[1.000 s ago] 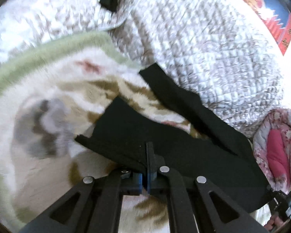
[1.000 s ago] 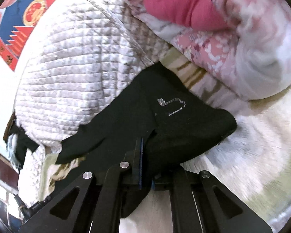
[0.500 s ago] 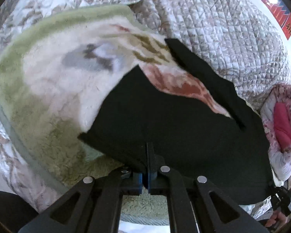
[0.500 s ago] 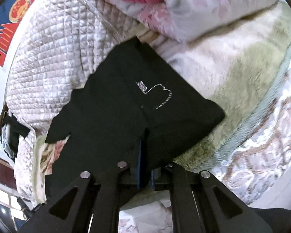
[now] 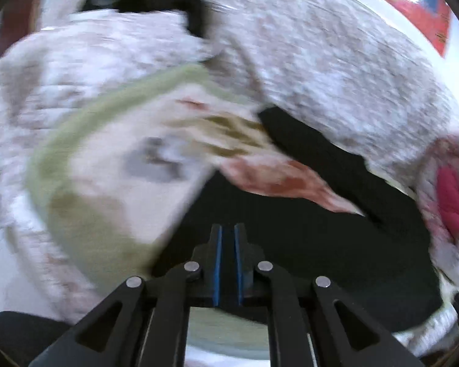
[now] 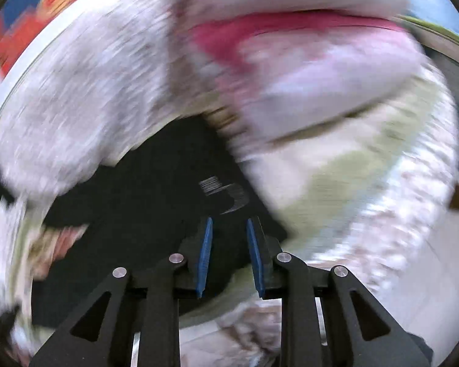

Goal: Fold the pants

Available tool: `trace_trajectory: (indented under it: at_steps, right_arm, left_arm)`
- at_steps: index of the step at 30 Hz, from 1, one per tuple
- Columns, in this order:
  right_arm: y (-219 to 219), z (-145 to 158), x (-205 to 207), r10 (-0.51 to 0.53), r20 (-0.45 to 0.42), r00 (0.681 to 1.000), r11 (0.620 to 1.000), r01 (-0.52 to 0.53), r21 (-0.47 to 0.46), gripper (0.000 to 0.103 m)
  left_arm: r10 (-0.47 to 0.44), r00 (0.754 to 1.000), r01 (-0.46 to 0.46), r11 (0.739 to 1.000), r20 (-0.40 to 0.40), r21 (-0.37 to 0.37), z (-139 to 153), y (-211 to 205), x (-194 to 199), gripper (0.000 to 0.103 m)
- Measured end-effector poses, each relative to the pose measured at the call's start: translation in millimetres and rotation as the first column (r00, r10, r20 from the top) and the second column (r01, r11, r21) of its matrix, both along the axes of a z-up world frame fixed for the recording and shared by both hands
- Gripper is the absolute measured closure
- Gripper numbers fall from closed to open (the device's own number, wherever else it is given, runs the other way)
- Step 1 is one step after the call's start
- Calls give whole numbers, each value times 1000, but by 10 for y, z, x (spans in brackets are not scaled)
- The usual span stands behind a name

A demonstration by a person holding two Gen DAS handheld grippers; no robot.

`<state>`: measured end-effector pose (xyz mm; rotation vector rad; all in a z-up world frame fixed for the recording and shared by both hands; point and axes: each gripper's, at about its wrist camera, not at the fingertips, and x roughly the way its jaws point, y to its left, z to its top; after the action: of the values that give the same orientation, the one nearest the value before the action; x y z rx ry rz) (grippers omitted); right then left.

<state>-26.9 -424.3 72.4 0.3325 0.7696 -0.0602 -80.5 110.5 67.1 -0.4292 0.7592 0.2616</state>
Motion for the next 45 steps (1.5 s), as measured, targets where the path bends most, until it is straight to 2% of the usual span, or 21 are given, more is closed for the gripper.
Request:
trace_trajectory:
  at_steps: [3, 6, 8, 10, 14, 17, 19, 21, 22, 23, 25, 30, 32, 35, 37, 39, 42, 44, 45]
  right_arm:
    - [300, -194, 215, 128, -80, 989, 988, -135, -78, 79]
    - [339, -533, 336, 147, -232, 962, 979, -175, -104, 79]
    - [339, -512, 313, 151, -227, 962, 976, -182, -122, 79]
    - [384, -445, 294, 149, -219, 964, 969, -187, -161, 79]
    - [634, -322, 264, 262, -143, 955, 949, -281, -141, 79]
    - [970, -362, 304, 389, -125, 913, 910, -402, -99, 79]
    - [1216, -450, 285, 485, -131, 864, 861, -499, -97, 79]
    - [1398, -619, 268, 547, -197, 814, 812, -573, -114, 65]
    - [1456, -685, 237, 560, -220, 799, 789, -595, -152, 65]
    - [1474, -665, 172, 570, -204, 796, 773, -603, -196, 64]
    - [1456, -661, 103, 574, -233, 785, 756, -617, -218, 64]
    - [1388, -616, 73, 566, -260, 782, 754, -619, -219, 64]
    - [1383, -530, 45, 571, -227, 789, 768, -611, -190, 64]
    - [1407, -427, 186, 562, -186, 806, 783, -591, -192, 64]
    - [1406, -410, 385, 548, -183, 816, 791, -577, -202, 64]
    - [1327, -469, 603, 493, -211, 844, 820, -532, -211, 64]
    - [1083, -557, 787, 391, -220, 894, 876, -435, -209, 64]
    - [888, -498, 778, 352, -157, 923, 918, -374, -136, 64]
    - [820, -435, 749, 327, -119, 938, 931, -341, -132, 64]
  left_arm:
    - [-173, 985, 172, 981, 2, -88, -100, -316, 196, 93]
    - [-279, 959, 275, 959, -59, -61, -290, -660, 295, 92]
    - [-332, 933, 326, 943, -138, -66, -498, -825, 345, 92]
    - [-339, 932, 343, 939, -127, 5, -471, -905, 303, 92]
    - [-339, 932, 343, 939, -128, 14, -415, -952, 363, 85]
    - [-357, 927, 362, 932, -116, 21, -389, -1013, 430, 84]
    - [-375, 921, 380, 924, -107, 34, -379, -1059, 477, 74]
    - [-388, 913, 399, 913, -126, 81, -421, -1106, 526, 72]
    - [-387, 912, 401, 912, -137, 90, -456, -1102, 556, 72]
    - [-385, 914, 397, 913, -130, 88, -460, -1073, 565, 72]
    - [-354, 926, 366, 926, -130, 88, -435, -968, 594, 72]
    - [-227, 960, 249, 960, -163, 127, -409, -663, 697, 72]
    - [-189, 969, 209, 971, -160, 117, -391, -520, 734, 72]
    - [-142, 977, 167, 974, -159, 153, -374, -339, 844, 72]
    - [-93, 976, 128, 976, -196, 177, -441, -198, 956, 72]
    - [-26, 972, 67, 983, -235, 169, -538, -7, 1021, 72]
    - [-12, 982, 34, 993, -186, 116, -513, 118, 963, 72]
    - [-1, 988, 23, 990, -156, 139, -449, 85, 911, 72]
    - [-10, 991, 29, 989, -133, 145, -407, 44, 878, 72]
